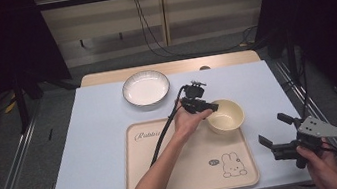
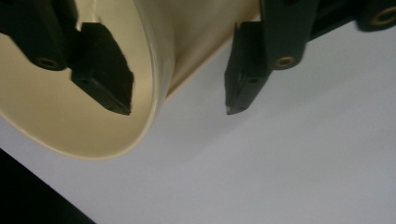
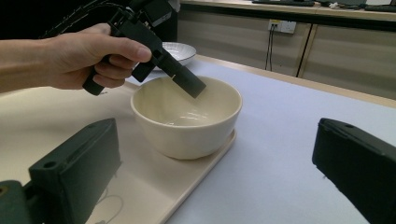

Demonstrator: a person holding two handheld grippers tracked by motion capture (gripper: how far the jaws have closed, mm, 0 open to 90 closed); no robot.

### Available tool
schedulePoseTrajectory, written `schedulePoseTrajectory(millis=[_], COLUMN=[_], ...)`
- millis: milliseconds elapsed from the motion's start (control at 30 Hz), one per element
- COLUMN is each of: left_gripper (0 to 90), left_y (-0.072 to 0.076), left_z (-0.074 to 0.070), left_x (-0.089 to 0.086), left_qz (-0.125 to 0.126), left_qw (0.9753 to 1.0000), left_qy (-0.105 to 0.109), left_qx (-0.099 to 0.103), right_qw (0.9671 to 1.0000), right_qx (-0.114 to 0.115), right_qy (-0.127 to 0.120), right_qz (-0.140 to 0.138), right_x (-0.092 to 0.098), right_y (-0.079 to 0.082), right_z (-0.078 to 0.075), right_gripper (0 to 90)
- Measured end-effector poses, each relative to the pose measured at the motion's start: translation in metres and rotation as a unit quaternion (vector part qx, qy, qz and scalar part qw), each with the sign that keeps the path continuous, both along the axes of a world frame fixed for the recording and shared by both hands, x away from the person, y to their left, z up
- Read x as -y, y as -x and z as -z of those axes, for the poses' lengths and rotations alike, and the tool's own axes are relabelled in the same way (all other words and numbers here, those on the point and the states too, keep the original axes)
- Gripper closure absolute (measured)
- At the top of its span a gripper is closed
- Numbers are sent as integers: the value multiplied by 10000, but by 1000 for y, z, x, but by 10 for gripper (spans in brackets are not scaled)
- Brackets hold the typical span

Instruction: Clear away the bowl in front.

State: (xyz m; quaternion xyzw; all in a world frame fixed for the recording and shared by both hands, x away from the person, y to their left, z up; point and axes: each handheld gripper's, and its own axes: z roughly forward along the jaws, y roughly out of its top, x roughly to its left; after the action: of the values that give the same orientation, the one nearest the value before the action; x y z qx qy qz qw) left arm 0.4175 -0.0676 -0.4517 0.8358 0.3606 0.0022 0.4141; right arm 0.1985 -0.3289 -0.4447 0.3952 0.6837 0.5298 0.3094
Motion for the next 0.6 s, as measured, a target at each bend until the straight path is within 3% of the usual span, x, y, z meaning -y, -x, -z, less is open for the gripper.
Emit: schedulePoseTrajectory(millis=[67, 133, 167, 233, 333, 400, 500, 600], left_gripper=[311, 235, 179, 120, 37, 38, 34, 33], left_y=[1, 1, 2, 3, 6, 7, 11, 12], left_z=[-1, -2, -4, -5, -10, -13, -18, -20], left_x=[0, -2, -3, -5, -10, -16, -26, -35], left_qz=[-115, -54, -88, -82, -77, -119, -170, -208], left_qw=[9998, 9997, 9993, 9991, 9983, 9983, 9970, 9964], left_qy=[-18, -56, -23, -43, 89, 146, 181, 195], left_qx=[142, 213, 364, 411, 563, 557, 739, 797], right_qw=[10000, 10000, 10000, 10000, 10000, 10000, 10000, 10000], right_qx=[18, 12, 27, 28, 23, 26, 25, 31], right_qy=[13, 5, 12, 9, 12, 14, 14, 19], right_qz=[13, 3, 6, 7, -8, -5, -8, 6], right_x=[0, 0, 0, 0, 0, 0, 0, 0], right_y=[0, 0, 0, 0, 0, 0, 0, 0], right_z=[0, 0, 0, 0, 0, 0, 0, 0], right_gripper=[8, 8, 8, 8, 8, 8, 8, 8])
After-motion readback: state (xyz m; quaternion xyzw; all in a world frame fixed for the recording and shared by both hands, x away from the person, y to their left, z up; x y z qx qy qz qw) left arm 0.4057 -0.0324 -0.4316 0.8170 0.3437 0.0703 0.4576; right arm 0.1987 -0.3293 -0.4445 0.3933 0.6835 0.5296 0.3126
